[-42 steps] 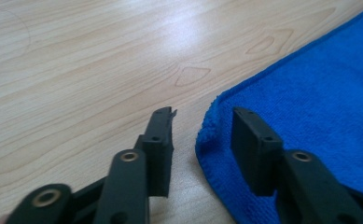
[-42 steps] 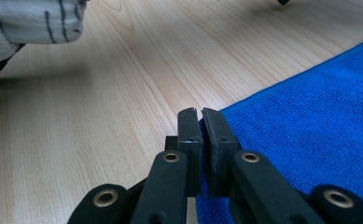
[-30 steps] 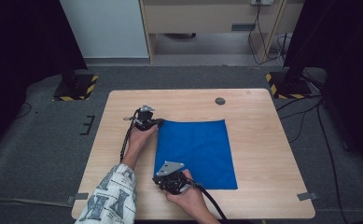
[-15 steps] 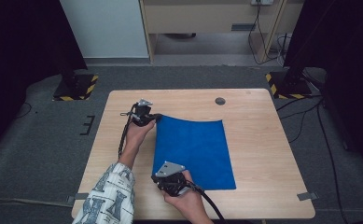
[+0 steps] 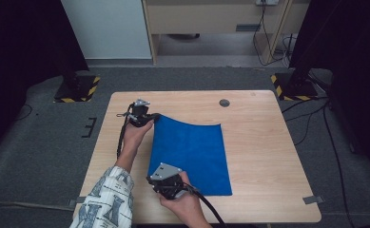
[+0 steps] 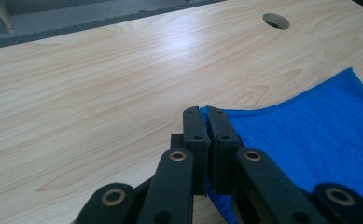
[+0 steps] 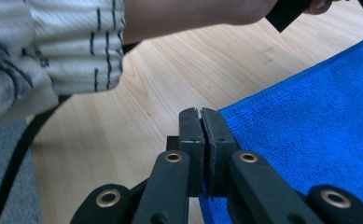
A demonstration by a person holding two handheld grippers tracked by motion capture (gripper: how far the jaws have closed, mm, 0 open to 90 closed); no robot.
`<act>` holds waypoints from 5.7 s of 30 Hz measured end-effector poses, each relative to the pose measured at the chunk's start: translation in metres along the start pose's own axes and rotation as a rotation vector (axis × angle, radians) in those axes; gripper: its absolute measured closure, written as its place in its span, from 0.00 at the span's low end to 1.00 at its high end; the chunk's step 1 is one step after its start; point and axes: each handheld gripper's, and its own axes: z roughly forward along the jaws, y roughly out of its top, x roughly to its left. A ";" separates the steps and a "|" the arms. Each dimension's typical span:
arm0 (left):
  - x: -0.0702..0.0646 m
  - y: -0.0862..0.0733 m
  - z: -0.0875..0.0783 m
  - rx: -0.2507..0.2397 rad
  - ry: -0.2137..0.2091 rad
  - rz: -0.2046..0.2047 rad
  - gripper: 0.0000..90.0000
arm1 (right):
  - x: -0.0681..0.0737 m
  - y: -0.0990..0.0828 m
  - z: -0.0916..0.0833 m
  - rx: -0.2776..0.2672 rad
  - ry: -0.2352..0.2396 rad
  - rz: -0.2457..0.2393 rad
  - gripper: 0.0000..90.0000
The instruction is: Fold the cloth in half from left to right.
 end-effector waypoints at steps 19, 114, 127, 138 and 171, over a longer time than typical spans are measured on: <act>0.008 0.007 -0.022 0.016 0.032 0.002 0.97 | 0.003 0.016 0.004 -0.072 0.081 0.076 0.97; -0.141 0.019 0.118 0.151 -0.116 0.094 0.96 | -0.071 -0.092 -0.107 0.120 -0.093 0.120 0.96; -0.137 0.021 0.117 0.133 -0.108 0.086 0.96 | -0.074 -0.094 -0.106 0.132 -0.095 0.143 0.93; -0.136 0.024 0.114 0.107 -0.104 0.076 0.96 | -0.078 -0.096 -0.111 0.134 -0.106 0.149 0.94; -0.138 0.025 0.114 0.065 -0.099 0.102 0.37 | -0.087 -0.098 -0.113 0.135 -0.161 0.195 0.37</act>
